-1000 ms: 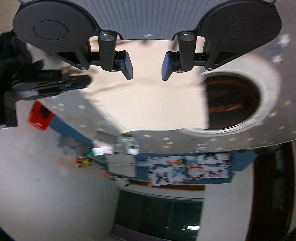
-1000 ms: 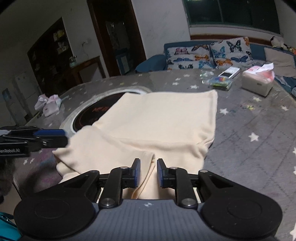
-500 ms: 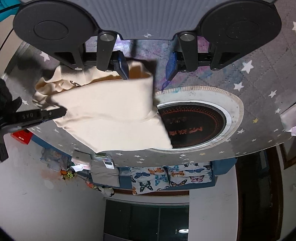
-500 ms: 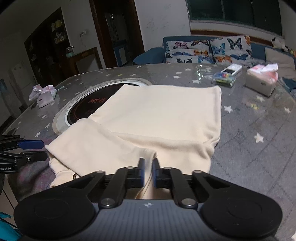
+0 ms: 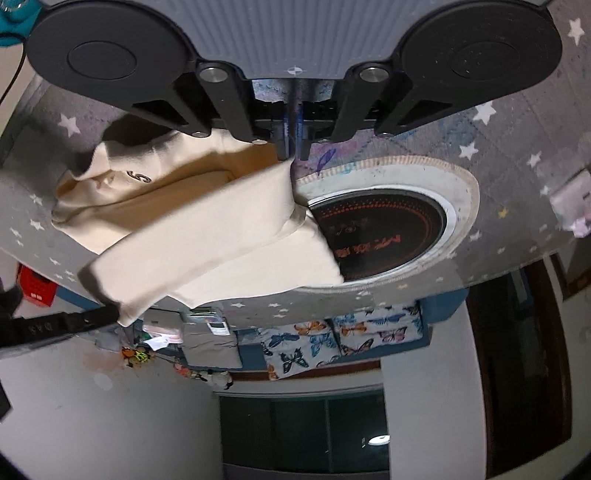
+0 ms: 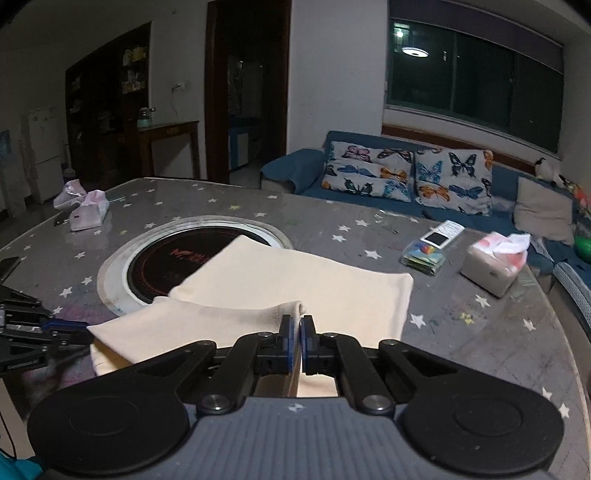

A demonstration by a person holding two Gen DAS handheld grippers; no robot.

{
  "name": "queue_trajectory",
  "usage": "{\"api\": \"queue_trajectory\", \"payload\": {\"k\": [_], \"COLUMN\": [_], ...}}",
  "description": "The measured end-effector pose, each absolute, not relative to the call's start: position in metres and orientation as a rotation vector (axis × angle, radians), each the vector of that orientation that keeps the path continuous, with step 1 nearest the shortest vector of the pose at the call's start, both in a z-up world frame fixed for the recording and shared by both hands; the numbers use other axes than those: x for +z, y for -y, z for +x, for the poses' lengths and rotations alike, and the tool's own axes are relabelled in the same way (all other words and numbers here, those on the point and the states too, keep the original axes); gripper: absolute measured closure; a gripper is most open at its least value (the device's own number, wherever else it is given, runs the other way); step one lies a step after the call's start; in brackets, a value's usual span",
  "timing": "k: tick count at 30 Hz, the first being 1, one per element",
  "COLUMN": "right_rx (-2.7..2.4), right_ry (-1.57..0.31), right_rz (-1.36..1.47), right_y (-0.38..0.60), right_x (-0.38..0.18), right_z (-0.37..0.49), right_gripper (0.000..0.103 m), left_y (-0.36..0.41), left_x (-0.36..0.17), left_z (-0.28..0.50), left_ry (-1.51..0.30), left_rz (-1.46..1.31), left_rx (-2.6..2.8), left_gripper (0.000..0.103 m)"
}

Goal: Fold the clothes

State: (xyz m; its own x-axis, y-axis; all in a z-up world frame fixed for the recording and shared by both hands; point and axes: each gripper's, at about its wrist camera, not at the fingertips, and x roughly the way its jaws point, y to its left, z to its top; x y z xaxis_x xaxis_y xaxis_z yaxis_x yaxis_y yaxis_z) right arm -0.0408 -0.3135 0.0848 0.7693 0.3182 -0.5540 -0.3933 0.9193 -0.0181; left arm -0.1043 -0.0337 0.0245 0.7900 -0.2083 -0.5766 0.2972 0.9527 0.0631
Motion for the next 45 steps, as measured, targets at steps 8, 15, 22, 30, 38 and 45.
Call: {"api": "queue_trajectory", "payload": {"k": [8, 15, 22, 30, 38, 45], "right_rx": [0.329, 0.329, 0.343, 0.351, 0.365, 0.431], "right_ry": [-0.728, -0.673, -0.666, -0.660, -0.696, -0.675], "right_rz": [-0.082, -0.073, -0.057, -0.074, -0.092, -0.121], "right_y": [0.326, 0.330, 0.327, 0.329, 0.330, 0.320], "right_x": [0.037, 0.049, 0.043, 0.038, 0.031, 0.039], "right_z": [-0.027, -0.030, -0.030, -0.028, -0.020, -0.021], "right_gripper": [0.097, 0.094, 0.094, 0.094, 0.094, 0.094], "left_y": [0.030, 0.027, 0.059, 0.075, 0.070, 0.082], "left_x": [0.026, 0.049, 0.051, 0.030, 0.030, 0.033], "left_z": [-0.105, -0.081, -0.044, -0.013, -0.017, -0.030], "left_ry": [-0.622, -0.614, -0.593, -0.647, -0.647, -0.635], "left_rz": [0.173, 0.079, 0.050, 0.063, 0.081, 0.127], "left_rx": [-0.283, -0.279, -0.362, -0.368, -0.364, -0.423], "left_gripper": [0.101, 0.098, 0.098, 0.097, 0.095, 0.094]}}
